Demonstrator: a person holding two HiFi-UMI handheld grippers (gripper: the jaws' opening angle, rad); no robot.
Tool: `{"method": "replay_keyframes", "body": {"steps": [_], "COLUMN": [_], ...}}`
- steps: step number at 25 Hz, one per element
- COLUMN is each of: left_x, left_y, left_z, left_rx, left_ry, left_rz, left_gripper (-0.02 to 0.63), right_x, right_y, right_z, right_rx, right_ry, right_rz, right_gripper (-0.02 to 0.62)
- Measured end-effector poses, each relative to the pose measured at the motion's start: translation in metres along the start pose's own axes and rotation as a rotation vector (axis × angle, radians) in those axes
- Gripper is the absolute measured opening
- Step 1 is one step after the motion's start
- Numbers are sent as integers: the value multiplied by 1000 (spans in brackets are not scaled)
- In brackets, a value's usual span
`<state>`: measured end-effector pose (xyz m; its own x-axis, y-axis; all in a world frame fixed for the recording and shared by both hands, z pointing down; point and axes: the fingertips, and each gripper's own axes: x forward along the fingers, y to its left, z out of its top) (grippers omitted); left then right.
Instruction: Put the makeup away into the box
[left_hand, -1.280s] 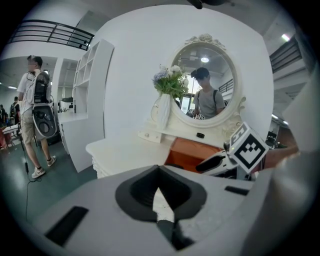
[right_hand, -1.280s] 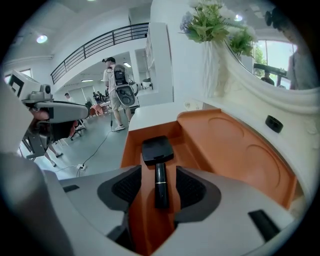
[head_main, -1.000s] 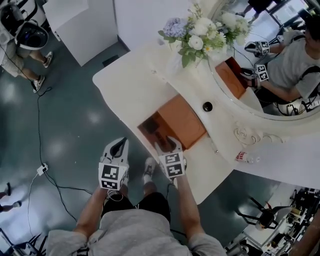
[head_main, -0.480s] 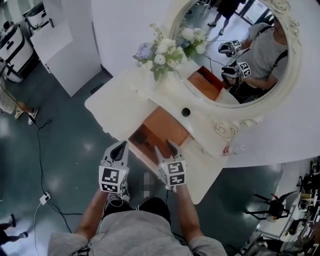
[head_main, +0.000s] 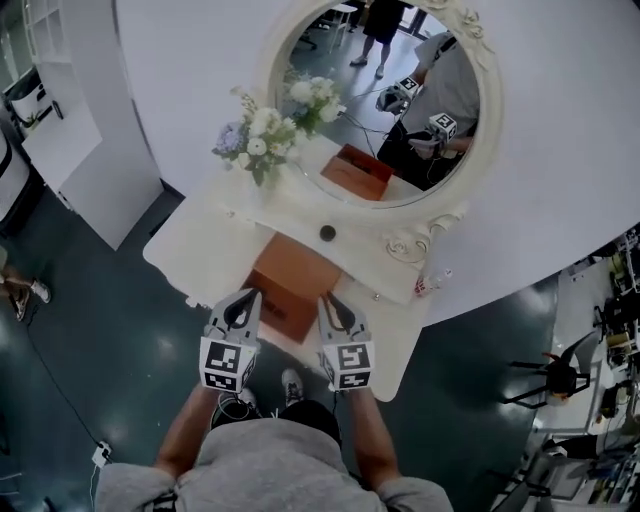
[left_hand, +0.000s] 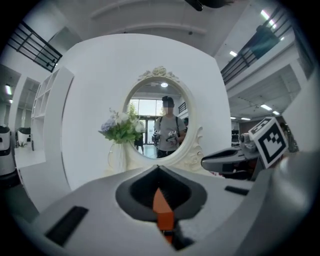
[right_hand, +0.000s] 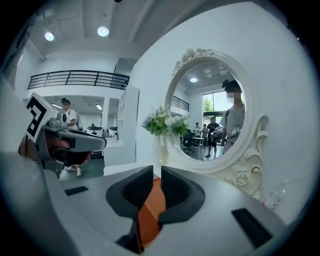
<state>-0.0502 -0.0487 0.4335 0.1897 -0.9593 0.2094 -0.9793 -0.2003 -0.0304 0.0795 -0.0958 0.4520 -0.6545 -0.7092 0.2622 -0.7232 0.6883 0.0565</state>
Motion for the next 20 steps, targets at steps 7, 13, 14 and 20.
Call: {"method": "replay_keyframes", "body": {"steps": [7,13,14,20], "left_x": [17,27,29,49], "left_y": [-33,-42,-42,-39], "left_z": [16,17,17,22], "left_rx": [38,47,48,43], "left_ry": [-21,-17,-15,-16], "left_rz": [-100,-129,-130,-114], "left_gripper": [0,0,0,0], "right_x": [-28,-32,-32,-16], "right_y": [-14,-29,-31,-47], "right_z": [1,-1,-1,-4], "right_rx": [13,20,18,12], "right_ry": [-23,-22,-23,-15], "right_rz": [-67,-97,-100,-103], "right_gripper": [18,17,17,17]}}
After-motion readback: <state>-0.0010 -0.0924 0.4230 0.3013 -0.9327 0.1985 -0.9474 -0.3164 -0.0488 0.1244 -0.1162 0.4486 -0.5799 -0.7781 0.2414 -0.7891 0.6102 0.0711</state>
